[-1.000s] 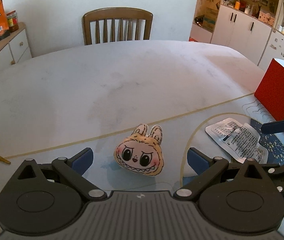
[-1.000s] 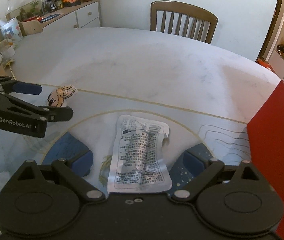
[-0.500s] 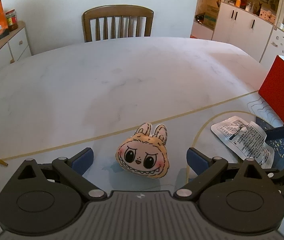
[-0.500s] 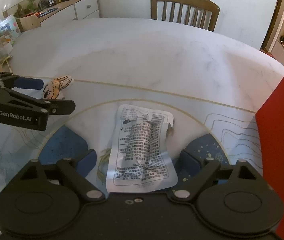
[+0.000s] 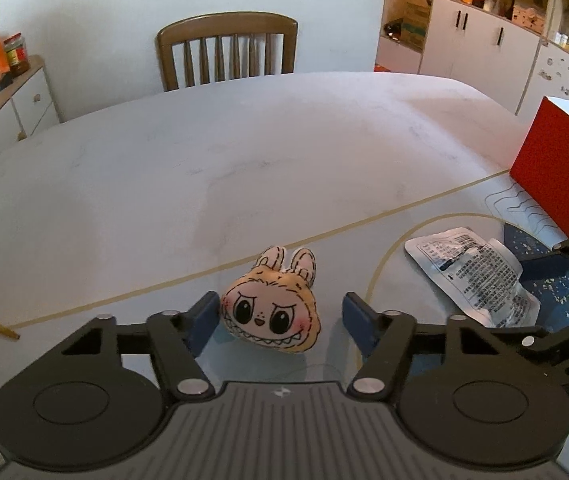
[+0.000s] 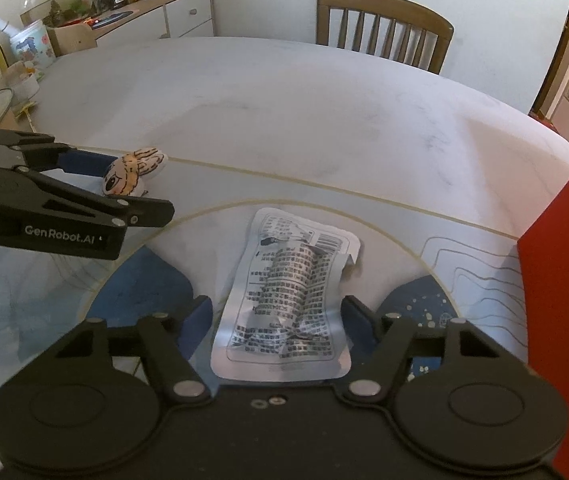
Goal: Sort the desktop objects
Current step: 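Grasp the plush keychain head with the left gripper while the right grasps the printed packet, then lift and carry the plush head and printed packet over the red shoebox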
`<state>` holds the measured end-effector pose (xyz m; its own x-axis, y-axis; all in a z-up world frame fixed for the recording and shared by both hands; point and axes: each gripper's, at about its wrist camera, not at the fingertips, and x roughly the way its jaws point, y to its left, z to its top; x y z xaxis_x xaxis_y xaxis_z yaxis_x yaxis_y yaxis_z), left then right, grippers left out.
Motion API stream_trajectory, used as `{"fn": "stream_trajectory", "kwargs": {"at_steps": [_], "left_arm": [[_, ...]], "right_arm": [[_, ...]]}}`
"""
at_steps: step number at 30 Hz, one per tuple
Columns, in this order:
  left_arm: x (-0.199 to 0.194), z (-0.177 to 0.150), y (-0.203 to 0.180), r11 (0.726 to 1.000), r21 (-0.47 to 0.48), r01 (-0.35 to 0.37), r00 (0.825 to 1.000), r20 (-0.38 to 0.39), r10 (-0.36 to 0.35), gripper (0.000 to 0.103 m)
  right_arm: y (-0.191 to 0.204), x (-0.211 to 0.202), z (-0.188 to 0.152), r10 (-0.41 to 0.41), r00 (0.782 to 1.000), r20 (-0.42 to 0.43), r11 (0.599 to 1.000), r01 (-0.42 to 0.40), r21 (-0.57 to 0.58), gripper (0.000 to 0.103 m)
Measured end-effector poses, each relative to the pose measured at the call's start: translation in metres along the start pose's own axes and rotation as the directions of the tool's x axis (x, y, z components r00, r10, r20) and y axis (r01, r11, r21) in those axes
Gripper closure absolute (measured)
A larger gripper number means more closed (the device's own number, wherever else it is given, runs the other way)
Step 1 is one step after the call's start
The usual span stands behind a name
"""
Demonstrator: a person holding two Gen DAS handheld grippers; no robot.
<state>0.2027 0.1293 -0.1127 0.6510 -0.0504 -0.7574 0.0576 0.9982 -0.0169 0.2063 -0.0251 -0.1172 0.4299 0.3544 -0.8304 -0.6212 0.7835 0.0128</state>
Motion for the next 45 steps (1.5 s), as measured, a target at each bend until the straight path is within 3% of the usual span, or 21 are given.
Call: {"fn": "stream_trajectory", "kwargs": {"at_steps": [4,23,32,45], "left_arm": [[-0.005,-0.001,-0.004,1.0,0.005,-0.002,1.0,-0.018,0.002,0.05],[-0.05,-0.038,-0.061,0.998,-0.025,0.059,0.995,-0.078,-0.061,0.051],[-0.079,-0.04,-0.092,0.994,-0.044,0.1,0.993,-0.065,-0.103,0.051],[-0.099,-0.038,-0.135,0.989,-0.098,0.112,0.991,-0.062,-0.119,0.051]], "right_arm": [[0.002,-0.002,-0.001,-0.002,1.0,0.001,1.0,0.002,0.003,0.038],[-0.016,-0.062,-0.061,0.012,1.0,0.014,0.996,-0.013,0.093,0.041],[-0.03,-0.11,-0.077,0.023,0.995,0.094,0.991,-0.035,0.13,0.045],[-0.059,-0.145,-0.104,0.077,0.991,0.108,0.984,-0.093,0.15,0.05]]}}
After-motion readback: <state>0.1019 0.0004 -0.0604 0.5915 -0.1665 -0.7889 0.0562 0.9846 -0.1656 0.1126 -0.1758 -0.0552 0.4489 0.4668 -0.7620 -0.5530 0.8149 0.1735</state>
